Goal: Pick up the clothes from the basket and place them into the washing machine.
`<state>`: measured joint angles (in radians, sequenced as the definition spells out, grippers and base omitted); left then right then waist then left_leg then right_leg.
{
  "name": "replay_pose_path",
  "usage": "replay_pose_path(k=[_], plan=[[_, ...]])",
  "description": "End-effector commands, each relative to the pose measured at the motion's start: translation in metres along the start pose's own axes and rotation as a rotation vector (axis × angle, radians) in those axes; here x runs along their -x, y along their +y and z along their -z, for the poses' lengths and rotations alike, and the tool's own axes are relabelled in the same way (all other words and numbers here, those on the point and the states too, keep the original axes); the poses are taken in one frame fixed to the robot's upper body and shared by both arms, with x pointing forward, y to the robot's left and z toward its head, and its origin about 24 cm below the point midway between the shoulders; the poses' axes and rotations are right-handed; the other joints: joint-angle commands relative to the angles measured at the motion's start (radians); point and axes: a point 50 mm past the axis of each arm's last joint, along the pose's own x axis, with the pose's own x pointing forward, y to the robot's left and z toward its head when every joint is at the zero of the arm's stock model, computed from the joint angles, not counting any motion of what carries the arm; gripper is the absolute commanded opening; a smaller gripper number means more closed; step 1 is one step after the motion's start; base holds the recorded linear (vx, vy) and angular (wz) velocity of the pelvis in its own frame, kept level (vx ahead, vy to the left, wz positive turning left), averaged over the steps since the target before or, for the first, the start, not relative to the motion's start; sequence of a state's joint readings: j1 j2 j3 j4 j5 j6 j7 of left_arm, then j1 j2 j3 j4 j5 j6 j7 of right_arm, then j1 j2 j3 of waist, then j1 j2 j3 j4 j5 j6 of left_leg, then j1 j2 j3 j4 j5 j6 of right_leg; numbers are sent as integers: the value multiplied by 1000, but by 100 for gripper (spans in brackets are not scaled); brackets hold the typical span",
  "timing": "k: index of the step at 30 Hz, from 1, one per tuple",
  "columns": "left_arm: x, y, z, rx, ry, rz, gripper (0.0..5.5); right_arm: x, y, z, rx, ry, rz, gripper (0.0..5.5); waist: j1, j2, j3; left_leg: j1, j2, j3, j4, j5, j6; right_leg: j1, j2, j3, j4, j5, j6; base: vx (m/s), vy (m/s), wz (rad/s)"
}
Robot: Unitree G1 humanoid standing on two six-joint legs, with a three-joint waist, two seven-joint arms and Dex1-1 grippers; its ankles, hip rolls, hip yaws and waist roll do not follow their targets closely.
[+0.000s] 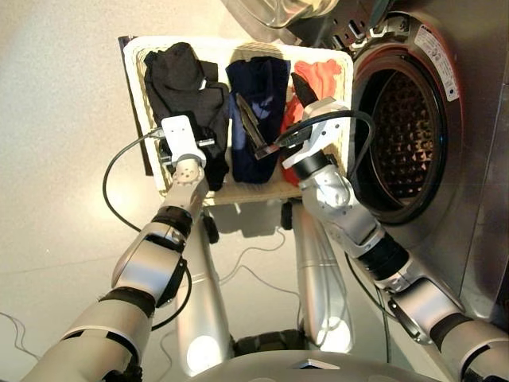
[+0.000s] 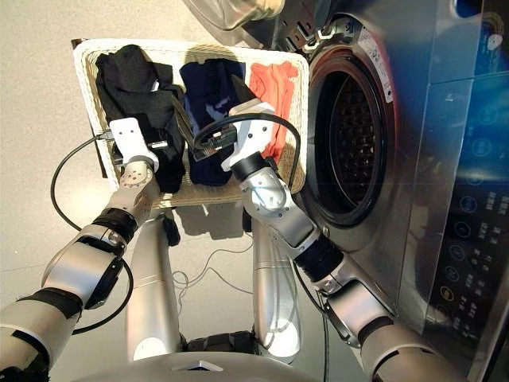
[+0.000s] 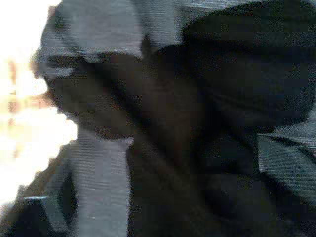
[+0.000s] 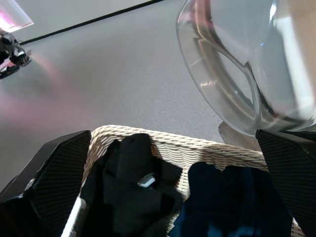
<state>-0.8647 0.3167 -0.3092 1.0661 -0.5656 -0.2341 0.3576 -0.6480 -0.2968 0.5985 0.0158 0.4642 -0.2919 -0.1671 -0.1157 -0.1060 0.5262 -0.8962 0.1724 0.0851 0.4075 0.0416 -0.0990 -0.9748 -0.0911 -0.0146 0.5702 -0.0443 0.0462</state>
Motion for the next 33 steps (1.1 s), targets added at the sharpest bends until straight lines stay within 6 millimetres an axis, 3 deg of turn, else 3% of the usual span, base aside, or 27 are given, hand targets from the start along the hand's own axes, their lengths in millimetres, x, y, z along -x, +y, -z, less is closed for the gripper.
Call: replay_pose_path(k=[1, 6, 10, 15, 20, 22, 23, 24, 26, 33], plan=[[-6, 1, -6, -59, -1, 19, 0, -1, 21, -35, -107, -192, -93, 550, -17, -26, -6, -9, 36, -29, 141, -114, -20, 24, -38, 50, -55, 84, 105, 0, 0, 0], [-4, 0, -4, -43, 6, 22, 0, 0, 19, -34, -107, -184, -97, 550, -17, -26, -6, 5, 36, -24, 131, -110, -22, 33, -35, 55, -65, 89, 106, 0, 0, 0], [-2, -5, -3, -6, 0, 41, 0, 0, 17, -32, -110, -169, -92, 550, -12, -27, -6, 35, 36, -8, 101, -99, -23, 59, -33, 59, -98, 102, 110, 0, 0, 0], [5, -17, -14, 39, -90, 95, 0, 4, 8, -32, -79, -158, -68, 550, -4, -18, -6, 78, 24, 6, 56, -86, -22, 95, -39, 70, -134, 115, 117, 0, 0, 0], [32, -32, -32, 206, -251, 203, 0, 16, -14, -28, -13, -121, 19, 550, 13, 7, -6, 148, -3, 21, -35, -56, -23, 161, -58, 60, -210, 139, 123, 0, 0, 0], [43, -28, -37, 232, -309, 225, 0, 20, -22, -27, 20, -107, 52, 550, 19, 13, -6, 183, -16, 30, -79, -41, -25, 193, -65, 59, -247, 152, 128, 62, 32, 26], [54, -21, -44, 273, -374, 236, 0, 25, -30, -26, 40, -94, 83, 550, 27, 19, -6, 217, -33, 36, -120, -26, -29, 227, -70, 57, -283, 162, 132, 53, 24, 4], [54, -21, -44, 273, -373, 236, 0, 26, -30, -26, 39, -93, 83, 550, 27, 19, -6, 219, -33, 36, -122, -25, -29, 228, -70, 57, -285, 163, 132, 55, 26, -6], [69, -9, -55, 312, -456, 260, 0, 33, -42, -27, 28, -87, 138, 550, 40, 32, -6, 272, -53, 38, -184, -2, -34, 280, -82, 49, -329, 174, 138, 52, 14, -19], [97, 5, -88, 350, -651, 349, 0, 40, -55, -28, 102, -58, 177, 550, 59, 55, -6, 349, -82, 42, -261, 24, -37, 362, -107, 35, -395, 193, 148, 15, 8, 20]])
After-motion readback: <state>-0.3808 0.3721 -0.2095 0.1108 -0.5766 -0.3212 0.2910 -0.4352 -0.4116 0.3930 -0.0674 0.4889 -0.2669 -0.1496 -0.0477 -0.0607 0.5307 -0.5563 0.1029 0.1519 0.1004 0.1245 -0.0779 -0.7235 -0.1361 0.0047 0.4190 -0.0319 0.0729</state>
